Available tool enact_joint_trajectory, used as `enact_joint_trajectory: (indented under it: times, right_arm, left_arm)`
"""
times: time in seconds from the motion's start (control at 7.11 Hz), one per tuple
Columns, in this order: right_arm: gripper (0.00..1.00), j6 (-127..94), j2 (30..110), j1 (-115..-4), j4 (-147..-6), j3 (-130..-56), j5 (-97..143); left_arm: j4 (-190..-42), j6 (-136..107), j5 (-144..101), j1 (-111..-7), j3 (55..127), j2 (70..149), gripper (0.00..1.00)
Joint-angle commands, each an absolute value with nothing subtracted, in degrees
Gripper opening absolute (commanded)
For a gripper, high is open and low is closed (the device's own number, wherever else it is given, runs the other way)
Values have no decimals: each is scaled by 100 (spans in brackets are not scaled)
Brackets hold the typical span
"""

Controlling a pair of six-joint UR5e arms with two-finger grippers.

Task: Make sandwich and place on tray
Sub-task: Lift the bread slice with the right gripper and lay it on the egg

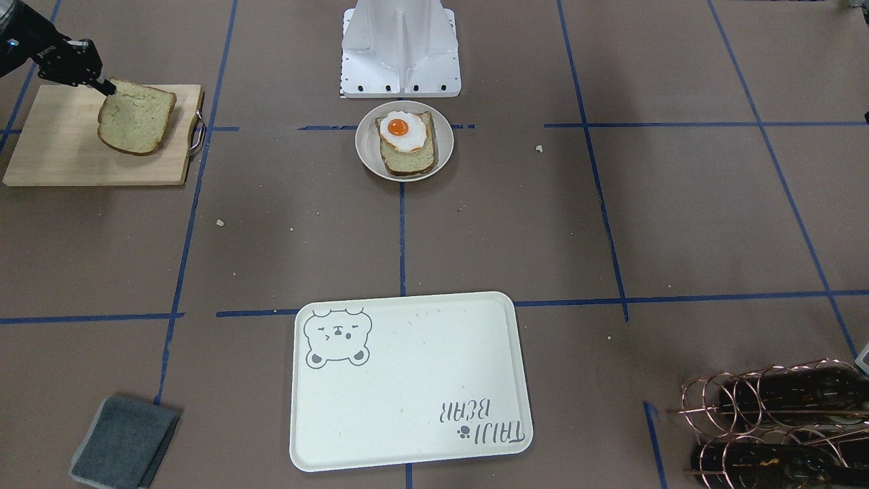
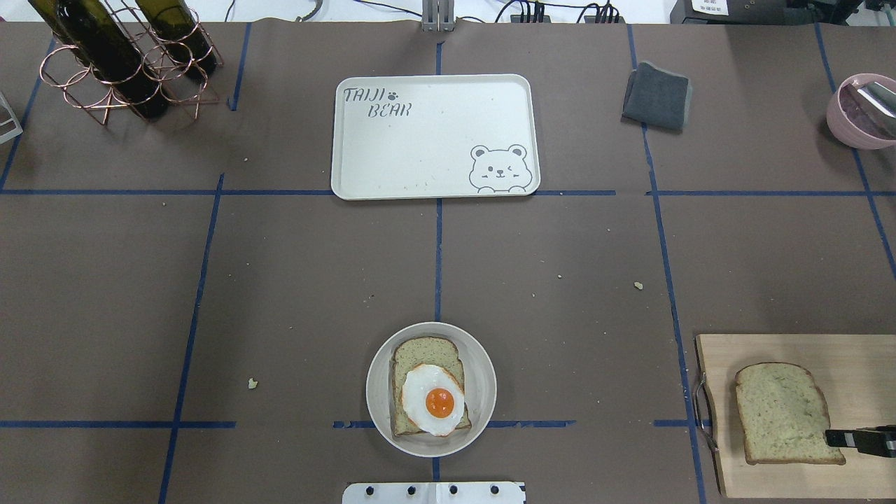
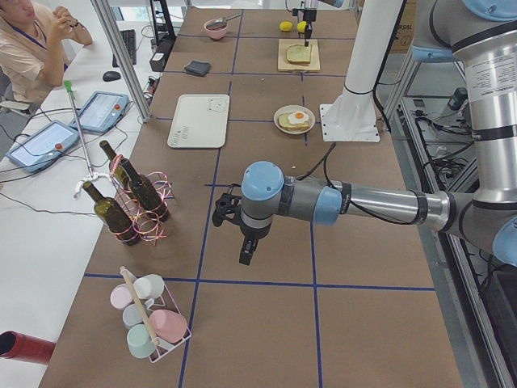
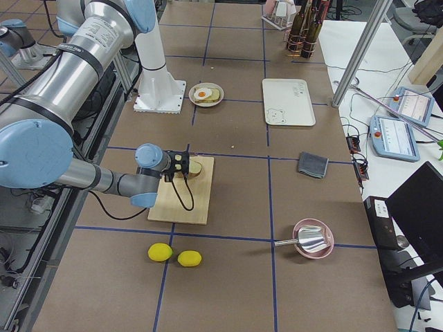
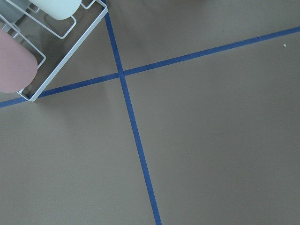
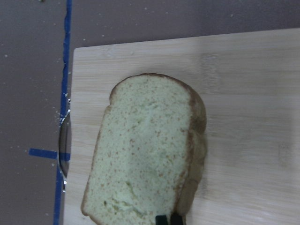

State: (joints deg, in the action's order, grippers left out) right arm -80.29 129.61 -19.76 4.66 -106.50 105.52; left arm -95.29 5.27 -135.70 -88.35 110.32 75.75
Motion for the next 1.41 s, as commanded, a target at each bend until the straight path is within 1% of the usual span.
enact_joint_trajectory:
  times: [0.0,0.28,0.56,0.7,0.84,0.99,1.13,1.27]
  right_arm:
    - [0,-8051,12624,-2265,519,-11055,10957]
    - [0,-8051,11686,-2531,48,-11083,11197]
    - [0,-8059,10063,-2514,-1503,-11136,11118]
    - [0,-8068,9098,-2514,-2486,-11136,11040]
    - [0,-8129,8374,-2305,-3175,-11092,10726]
    - [0,-8156,7932,-1876,-3443,-11040,10227]
    - [0,-8156,7667,-1472,-3645,-10987,9795]
    - [0,-8156,7586,-1085,-3691,-10891,9382]
  left_arm:
    - [-9510,527,-13570,-8842,11030,7550,100]
    - [-9492,527,-13570,-8842,11004,7515,100]
    - [-9501,527,-13579,-8842,10995,7497,100]
    - [-9527,527,-13579,-8842,10995,7497,100]
    - [-9536,527,-13579,-8842,10995,7497,100]
    - [-9545,527,-13579,-8842,10995,7497,100]
    - [-9554,527,-13579,-8842,10995,7506,100]
    - [-9554,519,-13753,-8842,10978,7523,100]
